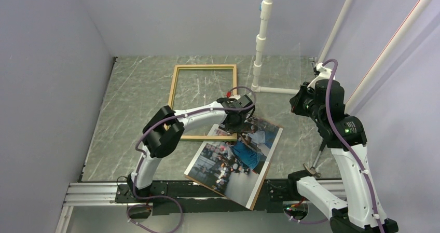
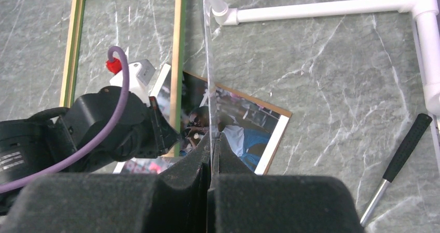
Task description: Put the photo into the frame
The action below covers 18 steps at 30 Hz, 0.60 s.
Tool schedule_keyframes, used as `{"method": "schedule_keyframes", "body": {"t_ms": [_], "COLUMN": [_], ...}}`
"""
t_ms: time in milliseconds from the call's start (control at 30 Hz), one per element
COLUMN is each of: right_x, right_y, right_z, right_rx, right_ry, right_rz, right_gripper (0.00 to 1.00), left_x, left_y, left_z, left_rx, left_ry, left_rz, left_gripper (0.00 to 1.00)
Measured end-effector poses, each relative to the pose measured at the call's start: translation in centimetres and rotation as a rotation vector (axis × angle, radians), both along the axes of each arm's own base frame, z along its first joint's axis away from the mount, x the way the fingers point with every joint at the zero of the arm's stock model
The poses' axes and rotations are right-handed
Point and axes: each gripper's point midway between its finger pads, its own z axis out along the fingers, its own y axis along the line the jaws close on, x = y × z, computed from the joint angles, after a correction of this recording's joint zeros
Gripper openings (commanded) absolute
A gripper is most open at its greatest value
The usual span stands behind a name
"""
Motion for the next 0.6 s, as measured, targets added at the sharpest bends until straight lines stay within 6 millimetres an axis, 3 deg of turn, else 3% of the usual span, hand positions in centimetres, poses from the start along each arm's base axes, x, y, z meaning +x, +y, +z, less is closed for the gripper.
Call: {"method": "schedule_keyframes", "body": {"t_ms": [67,133,167,300,367,433,600], "right_x": [0.0,0.0,0.0,0.0,0.0,0.0,-0.1], "right_y": [0.0,0.0,0.0,0.1,0.1,0.1,0.4], "right_z": [0.0,0.0,0.0,0.0,0.0,0.0,-0.1], "right_rx": [0.0,0.0,0.0,0.0,0.0,0.002,0.009], "right_ry": [0.0,0.0,0.0,-0.001,-0.001,0.0,0.005], "right_rz": [0.0,0.001,0.001,0.003,0.003,0.006,0.021], "right_gripper": [0.0,0.0,0.0,0.0,0.0,0.0,0.0], "left_x": [0.1,0.1,0.2,0.4,0.5,0.2,-0.4], "left_y": [-0.6,-1.0,-1.2,-2.8,-4.4,-5.0,-4.2], "left_z": [-0.5,-0.9,-0.9,-0.4,0.2,0.8,3.5], "left_rx": [-0.01,-0.02,-0.027,-0.094,-0.175,-0.226,-0.321], "left_ry": [0.003,0.004,0.003,-0.006,-0.017,-0.029,-0.072], "left_rz": [0.004,0.004,0.003,-0.014,-0.027,-0.047,-0.088], "left_gripper": [0.01,0.1,0.18,0.69,0.86,0.91,0.95]}}
